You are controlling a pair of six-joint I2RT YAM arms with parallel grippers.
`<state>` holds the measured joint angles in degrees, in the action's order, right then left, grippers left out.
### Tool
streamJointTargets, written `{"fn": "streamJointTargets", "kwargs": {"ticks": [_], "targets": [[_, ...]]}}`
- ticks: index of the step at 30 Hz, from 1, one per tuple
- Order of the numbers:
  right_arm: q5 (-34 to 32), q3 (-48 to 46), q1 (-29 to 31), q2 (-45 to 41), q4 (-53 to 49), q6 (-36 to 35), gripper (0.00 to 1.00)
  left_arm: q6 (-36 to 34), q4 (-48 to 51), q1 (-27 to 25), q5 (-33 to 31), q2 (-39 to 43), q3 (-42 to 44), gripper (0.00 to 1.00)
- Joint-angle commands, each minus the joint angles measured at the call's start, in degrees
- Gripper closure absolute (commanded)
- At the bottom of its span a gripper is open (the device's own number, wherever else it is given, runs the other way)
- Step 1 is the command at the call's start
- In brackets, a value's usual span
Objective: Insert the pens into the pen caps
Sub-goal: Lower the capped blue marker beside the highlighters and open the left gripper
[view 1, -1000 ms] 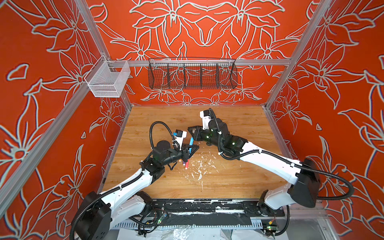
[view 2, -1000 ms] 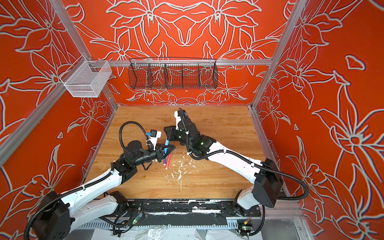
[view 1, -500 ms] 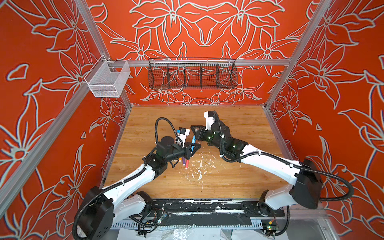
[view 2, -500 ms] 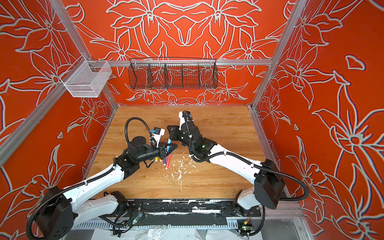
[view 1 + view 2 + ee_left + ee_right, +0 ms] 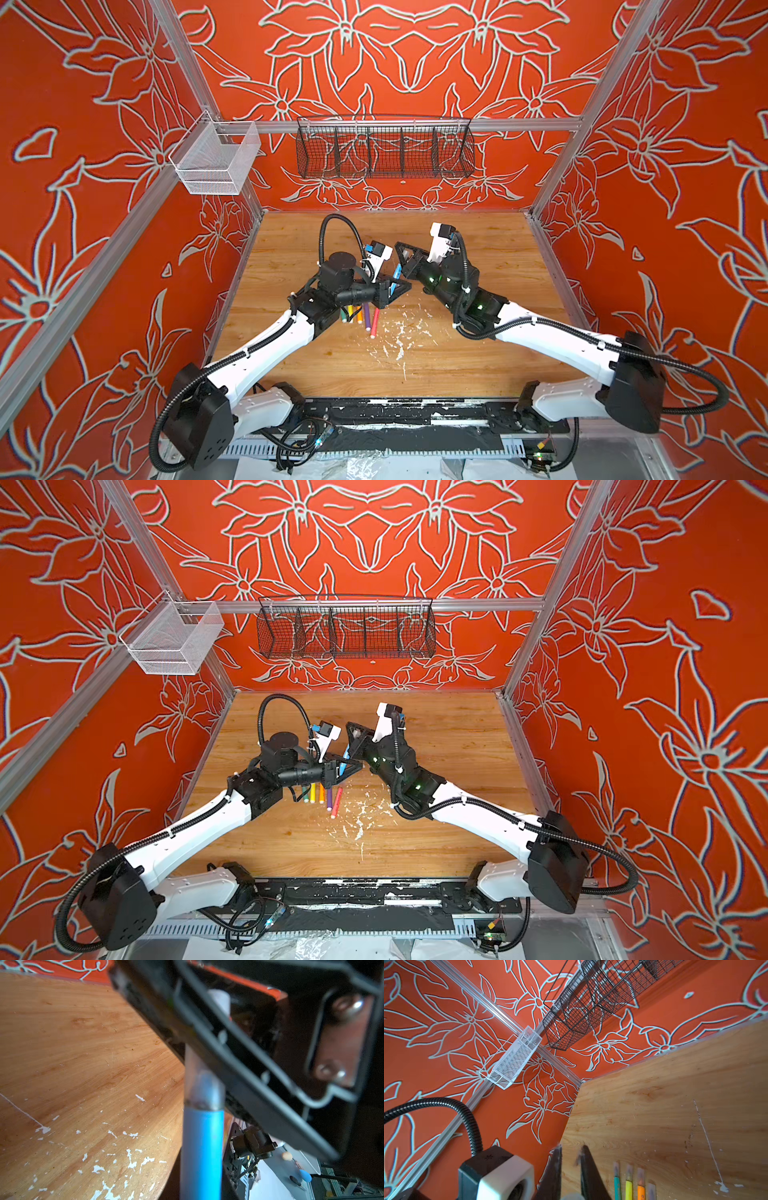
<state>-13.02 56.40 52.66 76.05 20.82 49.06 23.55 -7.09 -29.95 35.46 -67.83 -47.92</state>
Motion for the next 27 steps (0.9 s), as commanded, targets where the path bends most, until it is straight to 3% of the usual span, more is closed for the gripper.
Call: {"fn": "streamJointTargets", "kwargs": {"ticks": [1,2,4,9,13,19,24,25,27], "targets": [[15.32,-1.53,8.59,-3.55,-20.84,-1.69,1.0,5.47,-14.24,6.31,-18.29,-0.2,-1.97,1.0],[14.04,-0.54,7.39,-4.91,-23.12,-2.36,0.95,5.8,-13.31,5.38,-19.89,0.62,0.13,1.0],[12.77,1.56,3.95,-7.39,-27.24,-4.38,0.76,5.47,-10.44,1.5,-25.56,2.68,4.28,1.0],[7.32,3.6,-8.45,-14.59,-35.89,-9.43,0.32,6.2,-4.72,-14.95,-43.87,6.04,12.94,1.0],[-5.06,0.21,-14.42,-19.69,-39.04,-13.59,0.04,13.21,0.62,-20.8,-49.79,3.1,15.11,1.0],[-22.74,-9.7,-18.25,-25.43,-36.29,-18.7,0.02,17.93,8.6,-25.91,-54.65,-7.61,10.5,1.0],[-39.53,-18.46,-19.38,-27.41,-30.93,-26.25,0.03,19.52,10.11,-26.73,-55.27,-13.44,9.19,1.0],[-45.04,-20.02,-19.6,-27.19,-31.02,-24.08,0.03,19.43,10.29,-26.81,-55.15,-14.76,8.91,1.0],[-48.36,-22.19,-20.22,-27.18,-30.26,-21.85,0.03,19.43,11.15,-26.89,-55.32,-16.67,8.39,1.0]]}}
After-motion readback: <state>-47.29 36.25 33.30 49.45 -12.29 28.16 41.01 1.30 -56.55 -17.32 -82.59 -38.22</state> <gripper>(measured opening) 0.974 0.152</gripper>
